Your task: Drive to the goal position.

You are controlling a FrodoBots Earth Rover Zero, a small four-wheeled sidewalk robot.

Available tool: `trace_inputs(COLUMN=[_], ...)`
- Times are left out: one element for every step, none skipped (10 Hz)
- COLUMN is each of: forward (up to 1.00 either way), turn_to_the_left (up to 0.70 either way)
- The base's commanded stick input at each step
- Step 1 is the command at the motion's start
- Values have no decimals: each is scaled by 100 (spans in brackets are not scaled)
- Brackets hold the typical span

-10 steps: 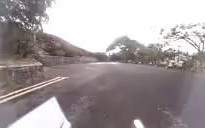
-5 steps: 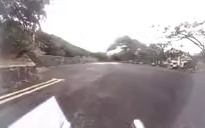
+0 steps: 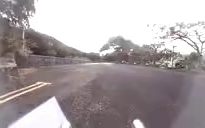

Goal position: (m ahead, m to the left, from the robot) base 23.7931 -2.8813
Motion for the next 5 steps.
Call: trace_inputs(forward=[100, 100, 100, 100, 100], turn_to_the_left=[-19, -36, -38, 0, 0])
